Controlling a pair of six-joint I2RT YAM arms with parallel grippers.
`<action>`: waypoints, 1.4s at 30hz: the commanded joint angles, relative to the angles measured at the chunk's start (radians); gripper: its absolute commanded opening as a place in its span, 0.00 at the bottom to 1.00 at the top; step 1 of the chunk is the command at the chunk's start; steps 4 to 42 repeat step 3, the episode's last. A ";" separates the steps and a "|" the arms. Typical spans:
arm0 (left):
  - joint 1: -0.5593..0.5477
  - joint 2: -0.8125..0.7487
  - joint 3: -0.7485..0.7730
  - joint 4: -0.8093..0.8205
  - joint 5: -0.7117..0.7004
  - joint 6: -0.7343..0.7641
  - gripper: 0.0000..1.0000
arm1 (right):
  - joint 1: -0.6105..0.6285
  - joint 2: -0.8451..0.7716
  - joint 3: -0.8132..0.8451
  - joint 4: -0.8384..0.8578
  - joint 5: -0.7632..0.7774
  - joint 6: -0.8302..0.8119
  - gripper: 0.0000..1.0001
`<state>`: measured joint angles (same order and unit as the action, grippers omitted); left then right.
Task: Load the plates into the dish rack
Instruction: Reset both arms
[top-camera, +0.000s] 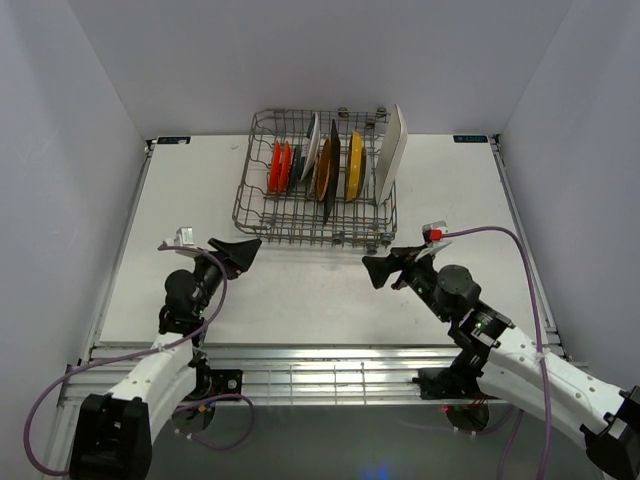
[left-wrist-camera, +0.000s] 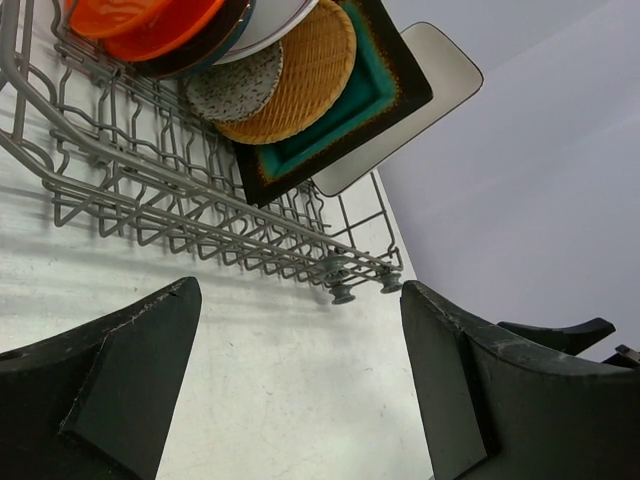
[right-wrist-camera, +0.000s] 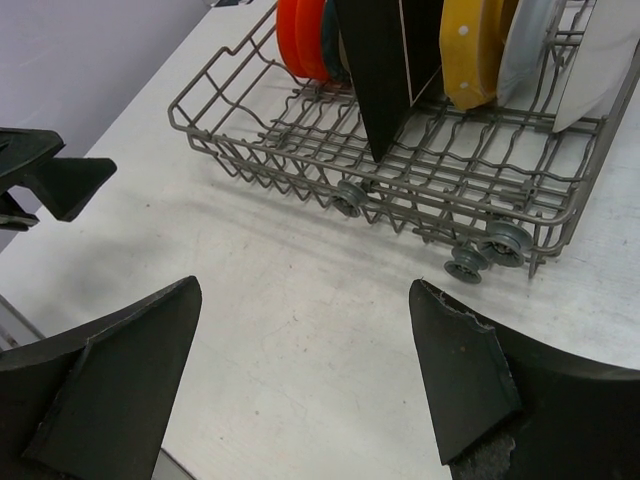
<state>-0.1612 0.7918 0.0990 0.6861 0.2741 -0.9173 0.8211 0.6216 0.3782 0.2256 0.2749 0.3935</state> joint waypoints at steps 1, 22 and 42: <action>-0.004 -0.020 -0.004 0.013 0.014 0.005 0.91 | 0.004 0.006 0.051 0.001 0.014 0.016 0.90; -0.004 -0.023 -0.004 0.010 0.013 0.006 0.91 | 0.004 0.010 0.053 0.000 0.012 0.021 0.90; -0.004 -0.023 -0.004 0.010 0.013 0.006 0.91 | 0.004 0.010 0.053 0.000 0.012 0.021 0.90</action>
